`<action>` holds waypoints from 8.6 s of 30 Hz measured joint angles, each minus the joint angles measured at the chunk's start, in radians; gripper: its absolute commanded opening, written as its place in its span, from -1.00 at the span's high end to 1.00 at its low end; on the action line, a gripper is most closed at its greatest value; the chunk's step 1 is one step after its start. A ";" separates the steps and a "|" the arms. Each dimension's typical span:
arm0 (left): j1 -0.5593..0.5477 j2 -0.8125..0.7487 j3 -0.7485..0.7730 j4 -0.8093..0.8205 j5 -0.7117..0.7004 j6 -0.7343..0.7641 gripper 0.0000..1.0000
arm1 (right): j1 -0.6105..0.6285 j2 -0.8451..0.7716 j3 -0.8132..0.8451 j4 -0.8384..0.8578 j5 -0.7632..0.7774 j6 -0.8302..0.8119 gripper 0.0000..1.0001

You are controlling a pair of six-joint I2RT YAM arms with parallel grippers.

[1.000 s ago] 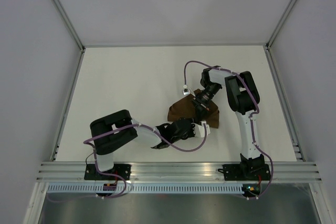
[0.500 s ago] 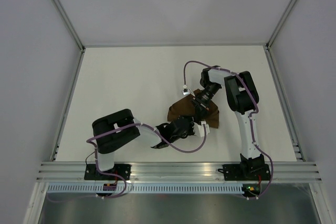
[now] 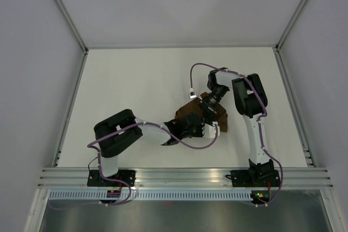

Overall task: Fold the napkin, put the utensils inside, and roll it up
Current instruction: Roll the napkin with the utensil

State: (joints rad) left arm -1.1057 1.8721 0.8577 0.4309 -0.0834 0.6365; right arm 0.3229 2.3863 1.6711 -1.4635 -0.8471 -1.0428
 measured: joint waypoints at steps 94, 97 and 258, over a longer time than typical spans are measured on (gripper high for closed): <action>0.402 0.366 0.704 -0.889 0.999 -0.496 0.09 | 0.299 -0.994 -1.076 1.318 0.579 0.197 0.67; 0.415 0.328 0.700 -0.880 0.937 -0.507 0.09 | 0.293 -0.964 -1.033 1.264 0.550 0.190 0.69; 0.430 0.292 0.698 -0.867 0.825 -0.654 0.11 | 0.238 -0.971 -1.037 1.304 0.556 0.163 0.35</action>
State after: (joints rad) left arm -0.6754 2.1643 1.5558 -0.4358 0.7418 -0.0174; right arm 0.5610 1.4151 0.6338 -0.1593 -0.2913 -0.8795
